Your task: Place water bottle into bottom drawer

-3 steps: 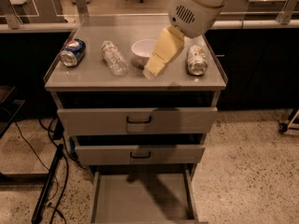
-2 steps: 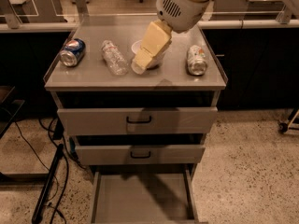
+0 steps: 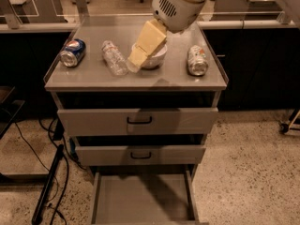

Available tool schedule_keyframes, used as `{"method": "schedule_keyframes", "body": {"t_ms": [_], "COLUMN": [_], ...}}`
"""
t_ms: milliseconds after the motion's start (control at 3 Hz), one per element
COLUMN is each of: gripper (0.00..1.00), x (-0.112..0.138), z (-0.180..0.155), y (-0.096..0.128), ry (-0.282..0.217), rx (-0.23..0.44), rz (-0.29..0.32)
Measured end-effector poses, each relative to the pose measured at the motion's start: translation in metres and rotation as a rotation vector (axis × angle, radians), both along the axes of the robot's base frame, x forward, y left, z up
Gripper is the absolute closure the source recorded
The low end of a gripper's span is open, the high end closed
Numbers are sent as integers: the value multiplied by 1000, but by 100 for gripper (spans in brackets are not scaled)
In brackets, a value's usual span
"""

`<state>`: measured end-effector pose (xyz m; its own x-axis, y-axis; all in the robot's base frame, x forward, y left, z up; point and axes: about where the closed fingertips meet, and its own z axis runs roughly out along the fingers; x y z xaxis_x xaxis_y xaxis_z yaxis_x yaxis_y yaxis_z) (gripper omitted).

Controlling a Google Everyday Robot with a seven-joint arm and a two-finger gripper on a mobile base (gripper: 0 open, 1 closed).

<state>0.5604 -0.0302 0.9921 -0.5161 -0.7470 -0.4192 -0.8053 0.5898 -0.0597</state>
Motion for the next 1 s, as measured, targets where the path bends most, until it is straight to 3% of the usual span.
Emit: {"method": "schedule_keyframes", "body": {"t_ms": [333,1000], "gripper": [0,0], "x": [37,39], "z": [-14,-16], "y": [49,53], "ry": [46,56], "rx": [75,97], "rz": [15,19]}}
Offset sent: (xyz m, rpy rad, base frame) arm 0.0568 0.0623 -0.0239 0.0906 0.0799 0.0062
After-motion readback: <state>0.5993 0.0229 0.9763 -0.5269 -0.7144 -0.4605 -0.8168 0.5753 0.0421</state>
